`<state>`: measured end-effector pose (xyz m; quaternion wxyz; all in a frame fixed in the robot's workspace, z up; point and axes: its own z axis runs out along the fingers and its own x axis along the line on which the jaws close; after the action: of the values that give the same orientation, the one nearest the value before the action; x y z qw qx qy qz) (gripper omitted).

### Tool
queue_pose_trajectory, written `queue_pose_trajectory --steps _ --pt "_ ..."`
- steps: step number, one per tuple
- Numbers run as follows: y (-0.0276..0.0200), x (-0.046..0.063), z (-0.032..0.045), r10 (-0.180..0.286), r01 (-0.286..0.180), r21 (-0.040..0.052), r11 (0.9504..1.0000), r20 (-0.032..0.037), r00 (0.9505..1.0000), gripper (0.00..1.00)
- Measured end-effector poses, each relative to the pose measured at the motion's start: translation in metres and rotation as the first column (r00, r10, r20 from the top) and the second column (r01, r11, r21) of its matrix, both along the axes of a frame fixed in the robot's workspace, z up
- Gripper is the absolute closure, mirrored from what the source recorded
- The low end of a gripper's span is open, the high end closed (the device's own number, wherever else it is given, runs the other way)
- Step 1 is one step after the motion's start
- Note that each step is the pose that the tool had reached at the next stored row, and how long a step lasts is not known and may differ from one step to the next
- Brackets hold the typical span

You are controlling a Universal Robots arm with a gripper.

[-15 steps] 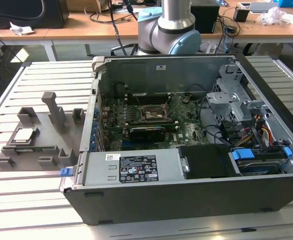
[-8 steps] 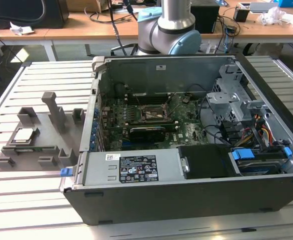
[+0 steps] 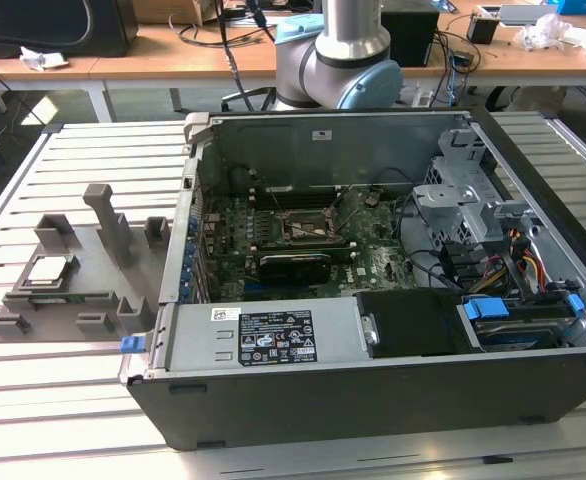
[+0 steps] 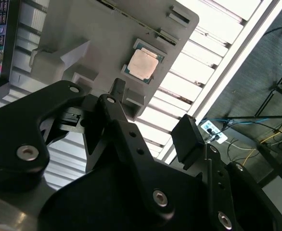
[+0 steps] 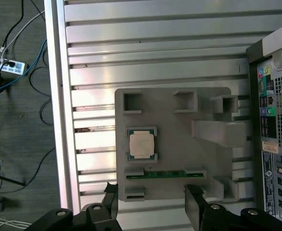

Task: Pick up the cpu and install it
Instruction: 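Pick up the cpu and move it towards the insertion slot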

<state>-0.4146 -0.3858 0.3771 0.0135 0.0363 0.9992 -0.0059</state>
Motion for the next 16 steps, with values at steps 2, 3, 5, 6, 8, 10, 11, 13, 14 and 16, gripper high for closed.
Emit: queue_pose_trajectory --steps 2,3,5,6,8,10,11,13,14,16 --pt "0.0000 0.0000 -0.0009 0.000 0.000 0.0000 1.0000 0.0000 1.0000 0.34" --pt "0.0000 0.0000 -0.0014 0.000 0.000 0.0000 1.0000 0.0000 1.0000 0.34" --pt "0.0000 0.0000 -0.0020 0.000 0.000 0.0000 1.0000 0.0000 1.0000 0.34" --pt "0.0000 0.0000 -0.0024 0.000 0.000 0.0000 1.0000 0.0000 1.0000 0.34" --pt "0.0000 0.0000 -0.0037 0.000 0.000 0.0001 1.0000 0.0001 1.0000 0.34" --pt "0.0000 0.0000 -0.0049 0.000 0.000 0.0000 1.0000 0.0000 1.0000 0.34" --pt "0.0000 0.0000 -0.0058 0.000 0.000 0.0000 1.0000 0.0001 1.0000 0.34" --pt "0.0000 0.0000 -0.0067 0.000 0.000 0.0000 1.0000 0.0001 1.0000 0.34" --pt "0.0000 0.0000 -0.0072 0.000 0.000 0.0000 1.0000 0.0001 1.0000 0.34" --pt "0.0000 0.0000 -0.0081 0.000 0.000 0.0000 1.0000 0.0001 1.0000 0.34"
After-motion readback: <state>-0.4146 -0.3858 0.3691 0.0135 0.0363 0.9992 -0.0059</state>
